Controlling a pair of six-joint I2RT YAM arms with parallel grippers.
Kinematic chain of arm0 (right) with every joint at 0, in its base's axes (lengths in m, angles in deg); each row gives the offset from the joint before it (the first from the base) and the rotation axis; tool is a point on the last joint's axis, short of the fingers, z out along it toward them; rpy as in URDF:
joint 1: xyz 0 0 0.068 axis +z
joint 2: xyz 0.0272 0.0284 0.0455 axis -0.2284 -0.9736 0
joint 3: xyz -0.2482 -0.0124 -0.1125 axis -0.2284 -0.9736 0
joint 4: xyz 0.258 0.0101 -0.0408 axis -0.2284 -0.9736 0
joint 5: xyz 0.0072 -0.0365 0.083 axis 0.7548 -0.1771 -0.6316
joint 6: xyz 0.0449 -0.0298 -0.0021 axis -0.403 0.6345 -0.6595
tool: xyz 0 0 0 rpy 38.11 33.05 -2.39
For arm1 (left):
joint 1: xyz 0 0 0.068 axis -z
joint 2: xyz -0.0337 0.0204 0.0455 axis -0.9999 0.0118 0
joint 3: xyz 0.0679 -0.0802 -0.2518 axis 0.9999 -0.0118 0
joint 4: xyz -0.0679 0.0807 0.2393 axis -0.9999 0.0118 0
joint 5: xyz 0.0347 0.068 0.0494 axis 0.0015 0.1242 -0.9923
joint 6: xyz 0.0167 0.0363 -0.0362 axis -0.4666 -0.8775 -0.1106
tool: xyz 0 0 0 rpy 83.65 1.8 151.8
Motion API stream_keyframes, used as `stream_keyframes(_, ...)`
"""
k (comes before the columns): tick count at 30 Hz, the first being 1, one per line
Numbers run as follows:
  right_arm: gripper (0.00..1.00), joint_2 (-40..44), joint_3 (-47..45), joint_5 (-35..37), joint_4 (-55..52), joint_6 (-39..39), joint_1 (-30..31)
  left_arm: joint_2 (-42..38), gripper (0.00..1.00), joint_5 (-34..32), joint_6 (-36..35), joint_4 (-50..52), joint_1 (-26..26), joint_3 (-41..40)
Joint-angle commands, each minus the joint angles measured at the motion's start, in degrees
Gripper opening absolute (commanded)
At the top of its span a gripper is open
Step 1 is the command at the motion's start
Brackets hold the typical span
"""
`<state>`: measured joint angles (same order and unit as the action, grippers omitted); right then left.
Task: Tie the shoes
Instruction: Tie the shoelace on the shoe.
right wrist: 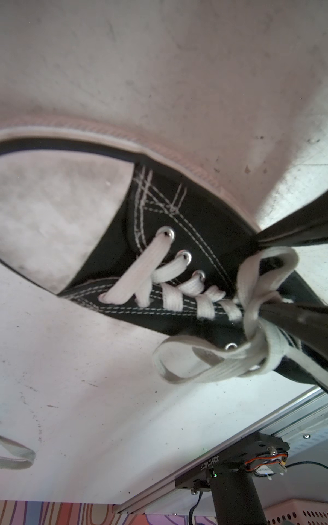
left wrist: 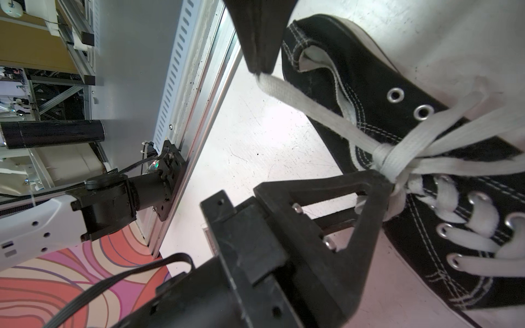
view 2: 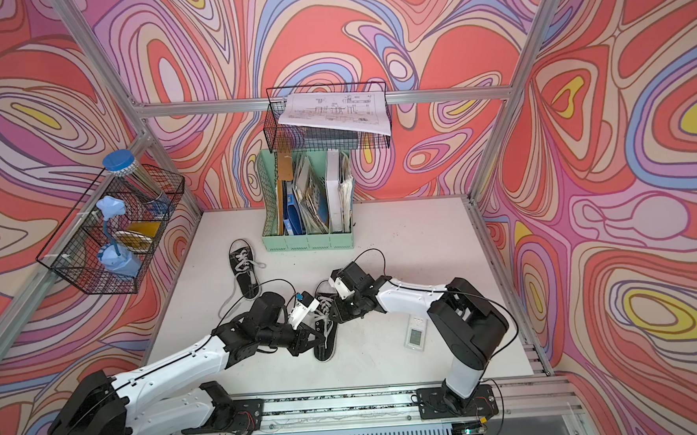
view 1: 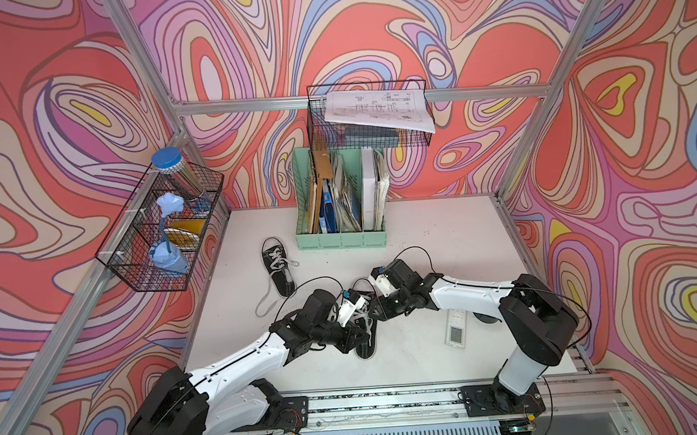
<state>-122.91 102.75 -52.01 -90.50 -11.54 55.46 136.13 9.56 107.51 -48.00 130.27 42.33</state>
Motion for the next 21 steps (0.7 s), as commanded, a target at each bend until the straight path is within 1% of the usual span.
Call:
stream_keyframes(1,0.34,-1.45,1.36,1.88,0.03,-0.12,0.37,-0.68,0.00,2.73,0.55,-2.69,0.18,-0.89)
stream_keyframes(6,0.34,-1.79,1.48,2.00,-0.01,-0.04,0.37,-0.58,0.00,3.65,0.51,-3.70,0.18,-1.25)
stream_keyframes(15,0.34,-2.23,1.45,2.02,0.16,0.06,0.37,0.21,0.00,8.01,1.52,-8.39,0.18,-2.13)
stream_keyframes(17,0.34,-2.17,1.51,2.01,0.23,0.05,0.37,1.01,0.00,7.36,1.26,-7.97,0.16,-2.04)
stream_keyframes(19,0.34,-2.16,1.49,1.93,0.25,0.08,0.36,1.91,0.01,4.89,1.01,-6.21,0.18,-1.55)
stream_keyframes(21,0.35,-1.81,1.36,1.83,0.19,0.14,0.37,3.01,0.07,1.63,0.73,-3.99,0.18,-0.80)
